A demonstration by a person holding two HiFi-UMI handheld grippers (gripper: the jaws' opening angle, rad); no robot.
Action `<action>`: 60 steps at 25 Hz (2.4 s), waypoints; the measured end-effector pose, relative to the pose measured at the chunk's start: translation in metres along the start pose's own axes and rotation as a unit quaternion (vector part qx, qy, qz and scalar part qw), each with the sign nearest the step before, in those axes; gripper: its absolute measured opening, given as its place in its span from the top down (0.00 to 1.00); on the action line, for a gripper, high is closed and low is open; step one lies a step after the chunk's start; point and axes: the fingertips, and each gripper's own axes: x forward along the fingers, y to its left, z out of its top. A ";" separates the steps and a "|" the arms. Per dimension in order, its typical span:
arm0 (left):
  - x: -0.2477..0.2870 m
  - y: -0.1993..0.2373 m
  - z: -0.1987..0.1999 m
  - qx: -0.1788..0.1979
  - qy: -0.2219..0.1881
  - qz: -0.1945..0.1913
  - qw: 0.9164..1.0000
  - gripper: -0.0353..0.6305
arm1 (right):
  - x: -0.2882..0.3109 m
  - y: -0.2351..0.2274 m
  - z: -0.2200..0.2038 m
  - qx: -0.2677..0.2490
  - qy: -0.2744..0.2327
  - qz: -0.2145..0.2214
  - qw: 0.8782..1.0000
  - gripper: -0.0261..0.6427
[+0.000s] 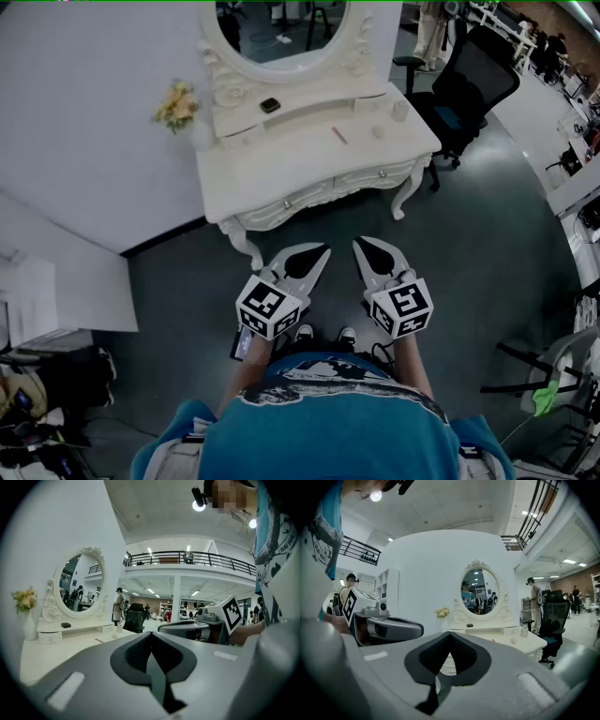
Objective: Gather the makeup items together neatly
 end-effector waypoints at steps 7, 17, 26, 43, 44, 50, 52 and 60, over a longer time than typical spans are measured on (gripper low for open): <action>-0.010 -0.002 -0.014 -0.023 0.017 0.011 1.000 0.93 | -0.006 0.006 -0.010 0.024 0.010 0.010 1.000 0.96; 0.000 0.012 0.039 0.032 -0.022 0.004 0.999 0.93 | 0.015 -0.017 0.058 0.009 -0.065 0.004 0.998 0.92; 0.007 0.000 0.035 0.016 -0.022 -0.001 1.000 0.93 | 0.013 -0.018 0.050 0.022 -0.056 0.001 0.998 0.93; 0.048 -0.032 0.020 -0.008 -0.020 0.025 0.999 0.93 | -0.032 -0.057 0.007 0.038 -0.013 0.017 0.999 0.93; 0.051 -0.036 0.017 -0.010 -0.018 0.027 0.999 0.93 | -0.036 -0.059 0.003 0.038 -0.010 0.020 0.999 0.93; 0.062 -0.060 0.002 -0.017 0.000 0.034 0.999 0.93 | -0.058 -0.076 -0.013 0.055 -0.004 0.026 0.998 0.93; 0.062 -0.062 0.000 -0.015 0.007 0.038 0.999 0.93 | -0.060 -0.079 -0.016 0.062 -0.005 0.027 0.998 0.93; 0.066 -0.041 -0.004 -0.016 0.022 0.053 0.998 0.93 | -0.038 -0.084 -0.023 0.073 0.000 0.039 0.997 0.93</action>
